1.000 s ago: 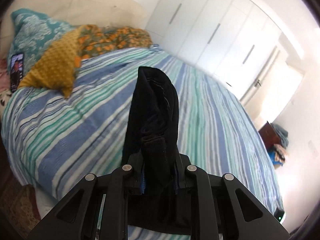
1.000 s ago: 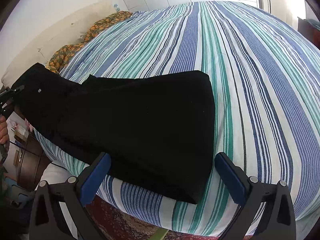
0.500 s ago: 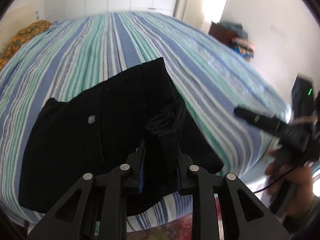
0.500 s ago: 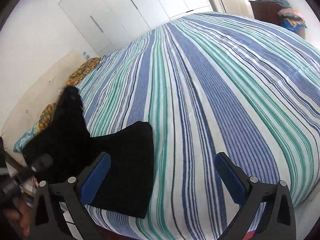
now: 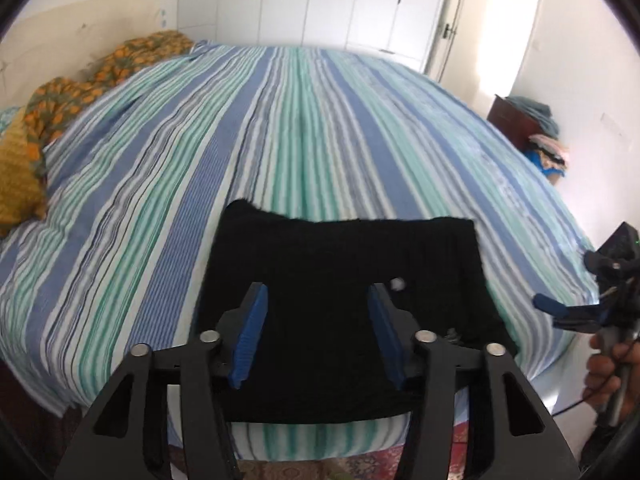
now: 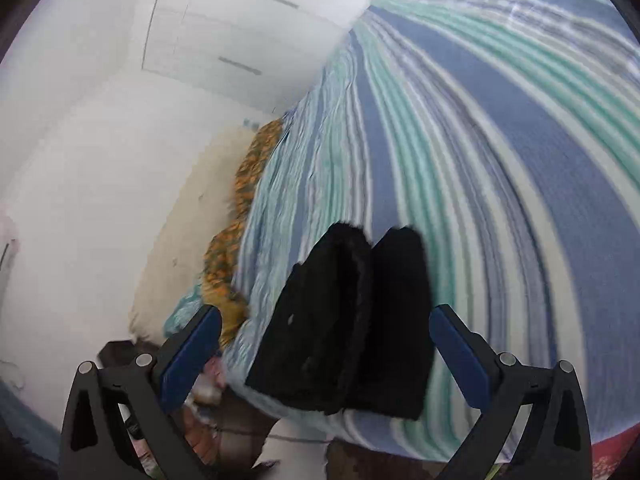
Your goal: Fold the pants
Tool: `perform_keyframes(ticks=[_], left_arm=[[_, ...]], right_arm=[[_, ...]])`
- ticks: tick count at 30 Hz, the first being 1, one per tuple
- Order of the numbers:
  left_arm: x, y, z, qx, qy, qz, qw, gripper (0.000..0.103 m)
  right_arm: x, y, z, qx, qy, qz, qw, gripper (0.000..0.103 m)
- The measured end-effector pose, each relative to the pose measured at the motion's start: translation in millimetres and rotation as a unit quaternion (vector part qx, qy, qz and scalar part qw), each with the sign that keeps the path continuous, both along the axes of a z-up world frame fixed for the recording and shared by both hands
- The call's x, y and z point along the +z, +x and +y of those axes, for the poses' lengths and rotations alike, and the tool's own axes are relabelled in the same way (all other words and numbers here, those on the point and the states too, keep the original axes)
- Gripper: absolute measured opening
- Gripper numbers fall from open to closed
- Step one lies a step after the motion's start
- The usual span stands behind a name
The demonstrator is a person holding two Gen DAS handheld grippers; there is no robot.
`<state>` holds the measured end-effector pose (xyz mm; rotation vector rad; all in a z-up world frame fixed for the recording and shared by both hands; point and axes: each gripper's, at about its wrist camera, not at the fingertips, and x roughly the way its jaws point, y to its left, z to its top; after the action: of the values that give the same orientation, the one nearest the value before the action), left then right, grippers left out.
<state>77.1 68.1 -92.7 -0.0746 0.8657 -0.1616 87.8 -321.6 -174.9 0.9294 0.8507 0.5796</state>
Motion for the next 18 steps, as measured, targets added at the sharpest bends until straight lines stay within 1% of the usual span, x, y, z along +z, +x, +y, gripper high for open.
perform_keyframes(ticks=[1,2,3,4,6,7,9,12,14,16,17,18], left_arm=[[-16.6,-0.9,-1.4,0.0,0.006,0.023,0.9997,0.028],[-34.2,-1.0,-4.2,-0.006,0.011,0.048,0.9988,0.023],[-47.8,-3.5,-8.1,-0.015,0.016,0.064,0.9977,0.018],[-58.2,-8.0,-15.8,-0.022,0.023,0.069,0.9971,0.018],[-65.0,-22.5,-29.6,-0.029,0.032,0.064,0.997,0.018],[-64.0,-26.4,-32.2,-0.031,0.029,0.059,0.9973,0.018],[-57.4,-28.4,-33.7,-0.03,0.022,0.059,0.9976,0.018],[-58.5,-17.6,-21.2,-0.024,0.006,0.062,0.9978,0.018],[-57.7,-16.5,-20.5,-0.022,0.002,0.061,0.9979,0.018],[-57.2,-13.1,-20.5,-0.021,0.006,0.06,0.998,0.02],[-55.5,-12.9,-20.5,-0.021,0.008,0.06,0.9979,0.02],[-51.9,-13.2,-20.0,-0.02,0.01,0.059,0.998,0.021]], right_arm=[[-1.1,4.3,9.5,0.027,0.012,0.012,0.999,0.102],[-3.2,8.7,19.3,0.055,0.024,0.026,0.998,0.097],[-5.6,11.1,27.9,0.079,0.029,0.04,0.996,0.088],[-9.8,9.8,36.7,0.1,0.021,0.057,0.993,0.085],[-18.8,14.3,45.9,0.117,-0.027,0.103,0.987,0.083],[-23.7,16.4,48.5,0.123,-0.034,0.117,0.985,0.083],[-32.9,20.4,53.5,0.133,-0.03,0.141,0.981,0.081],[-34.9,29.9,67.5,0.146,-0.027,0.145,0.978,0.081],[-35.7,39.1,82.1,0.157,-0.048,0.143,0.976,0.081],[-37.9,49.1,104.1,0.181,-0.076,0.143,0.97,0.074],[-40.4,52.7,114.4,0.197,-0.094,0.146,0.965,0.06],[-42.6,55.4,126.0,0.208,-0.125,0.146,0.959,0.036]])
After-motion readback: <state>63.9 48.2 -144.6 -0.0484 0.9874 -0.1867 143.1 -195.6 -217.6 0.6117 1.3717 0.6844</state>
